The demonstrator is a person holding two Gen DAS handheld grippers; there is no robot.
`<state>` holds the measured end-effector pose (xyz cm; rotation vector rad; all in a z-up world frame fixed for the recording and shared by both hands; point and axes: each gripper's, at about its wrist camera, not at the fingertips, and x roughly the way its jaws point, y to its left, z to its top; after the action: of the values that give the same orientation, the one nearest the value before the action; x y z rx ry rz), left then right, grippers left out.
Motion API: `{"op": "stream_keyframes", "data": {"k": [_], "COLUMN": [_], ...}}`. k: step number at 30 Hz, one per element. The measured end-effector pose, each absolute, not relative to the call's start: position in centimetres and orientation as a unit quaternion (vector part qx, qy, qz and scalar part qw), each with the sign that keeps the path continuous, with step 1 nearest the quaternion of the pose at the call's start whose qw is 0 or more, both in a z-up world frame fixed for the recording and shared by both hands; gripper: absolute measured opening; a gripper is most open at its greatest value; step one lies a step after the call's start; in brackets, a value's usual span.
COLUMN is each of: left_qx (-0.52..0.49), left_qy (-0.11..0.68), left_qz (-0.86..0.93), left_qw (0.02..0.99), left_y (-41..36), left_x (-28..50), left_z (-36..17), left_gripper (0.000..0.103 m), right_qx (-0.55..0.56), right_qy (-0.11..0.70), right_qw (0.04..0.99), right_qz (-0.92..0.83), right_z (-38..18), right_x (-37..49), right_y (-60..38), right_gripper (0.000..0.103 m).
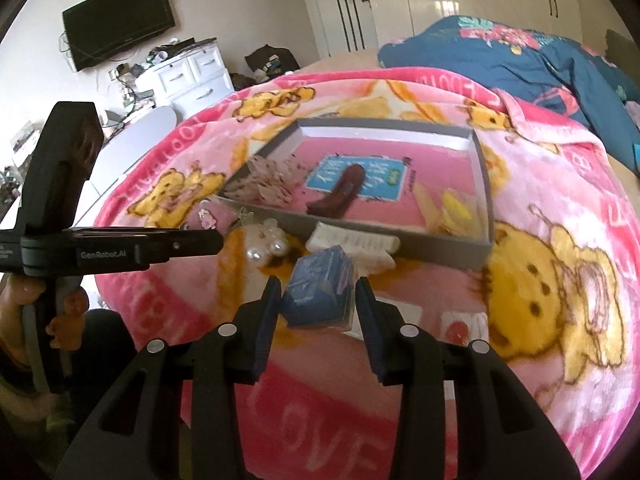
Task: Organize jewelry
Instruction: 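Grasp the pink fuzzy ball with the left tool while the right tool grasps the blue square clip, then carry the pink ball into the tray with the left tool while the right tool drops the blue clip there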
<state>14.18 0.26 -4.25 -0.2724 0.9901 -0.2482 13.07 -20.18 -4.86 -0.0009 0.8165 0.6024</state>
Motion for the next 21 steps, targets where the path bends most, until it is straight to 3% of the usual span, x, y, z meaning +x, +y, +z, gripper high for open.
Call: {"op": "stream_keyframes", "data": {"k": [21], "left_qx": [-0.134], "left_qy": [0.419], "left_qz": [-0.066], "left_qw": [0.896], "left_y": [4.7], "left_x": [14.1], "left_z": [-0.4], "left_gripper": [0.017], "right_qx": [0.001], "right_qy": [0.343], "right_qw": [0.881], "right_qz": [0.324], "right_z": [-0.1], "right_x": [15.7], "right_y": [-15.4], "right_gripper": [0.036]}}
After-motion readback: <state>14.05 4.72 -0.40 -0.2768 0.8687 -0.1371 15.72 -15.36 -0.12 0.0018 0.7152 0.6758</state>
